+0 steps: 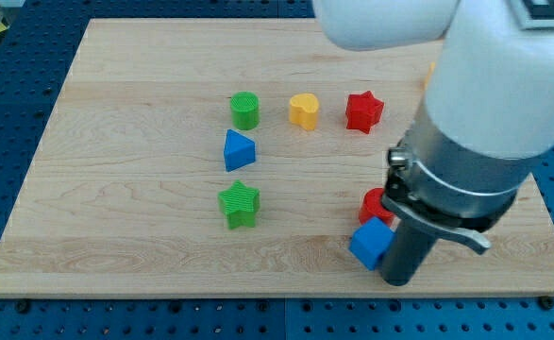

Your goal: Move the blue cube horizontal left to the red circle

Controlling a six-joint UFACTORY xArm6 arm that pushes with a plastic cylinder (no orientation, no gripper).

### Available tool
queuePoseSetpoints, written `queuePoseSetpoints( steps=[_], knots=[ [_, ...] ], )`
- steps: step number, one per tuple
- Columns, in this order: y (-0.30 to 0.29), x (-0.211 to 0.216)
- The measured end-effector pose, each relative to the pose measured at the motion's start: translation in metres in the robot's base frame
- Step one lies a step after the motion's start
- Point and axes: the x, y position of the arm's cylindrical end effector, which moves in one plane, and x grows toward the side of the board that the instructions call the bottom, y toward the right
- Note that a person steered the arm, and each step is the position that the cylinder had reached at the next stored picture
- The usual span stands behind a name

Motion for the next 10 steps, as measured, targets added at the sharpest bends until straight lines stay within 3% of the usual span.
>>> queuePoseSetpoints(
  steps=[7,10],
  knots=[
    [0.023,-0.01],
    [-0.001,-0.014]
  ],
)
